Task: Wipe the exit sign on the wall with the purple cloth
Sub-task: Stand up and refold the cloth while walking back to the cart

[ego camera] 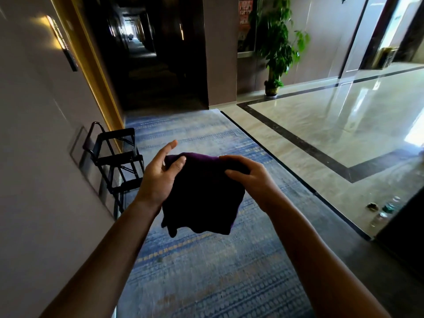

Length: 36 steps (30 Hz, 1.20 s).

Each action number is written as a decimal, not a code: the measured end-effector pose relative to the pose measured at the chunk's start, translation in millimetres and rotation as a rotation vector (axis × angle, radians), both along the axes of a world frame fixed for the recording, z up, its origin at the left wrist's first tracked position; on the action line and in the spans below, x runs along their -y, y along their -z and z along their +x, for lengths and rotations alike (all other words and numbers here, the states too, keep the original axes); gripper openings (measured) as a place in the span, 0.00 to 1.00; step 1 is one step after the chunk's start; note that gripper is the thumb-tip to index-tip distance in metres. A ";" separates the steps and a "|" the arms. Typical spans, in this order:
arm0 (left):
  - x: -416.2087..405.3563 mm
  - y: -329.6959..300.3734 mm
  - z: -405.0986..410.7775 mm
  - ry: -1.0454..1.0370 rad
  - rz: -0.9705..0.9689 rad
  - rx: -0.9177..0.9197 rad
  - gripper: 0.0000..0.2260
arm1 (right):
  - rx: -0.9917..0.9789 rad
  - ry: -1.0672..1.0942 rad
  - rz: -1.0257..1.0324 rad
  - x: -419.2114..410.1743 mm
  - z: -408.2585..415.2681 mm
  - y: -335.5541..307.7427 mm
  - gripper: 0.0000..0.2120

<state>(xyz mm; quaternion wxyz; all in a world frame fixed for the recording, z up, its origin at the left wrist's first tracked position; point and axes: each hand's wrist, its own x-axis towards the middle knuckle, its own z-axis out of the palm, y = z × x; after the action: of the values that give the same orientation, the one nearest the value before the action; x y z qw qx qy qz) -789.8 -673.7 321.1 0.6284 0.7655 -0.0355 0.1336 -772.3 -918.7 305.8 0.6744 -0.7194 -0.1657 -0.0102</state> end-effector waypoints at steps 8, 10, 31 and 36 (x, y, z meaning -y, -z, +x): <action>-70.1 50.5 88.8 0.020 -0.228 -0.267 0.13 | -0.164 0.085 -0.122 -64.9 101.1 21.2 0.09; -92.9 50.2 113.6 0.043 -0.288 -0.280 0.21 | -0.201 0.002 -0.165 -80.7 125.0 25.8 0.14; -207.9 59.9 397.7 0.081 0.702 -0.145 0.32 | 0.149 -0.171 -0.778 -180.9 451.9 4.0 0.12; -230.5 47.3 466.6 0.012 0.659 -0.035 0.21 | -0.084 -0.298 -0.381 -202.4 549.1 7.5 0.08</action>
<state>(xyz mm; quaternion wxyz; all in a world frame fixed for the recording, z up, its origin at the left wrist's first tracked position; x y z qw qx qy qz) -323.2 -443.1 273.9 0.3484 0.9295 -0.0706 0.0981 -223.2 -716.3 298.3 0.5267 -0.8011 -0.2410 0.1509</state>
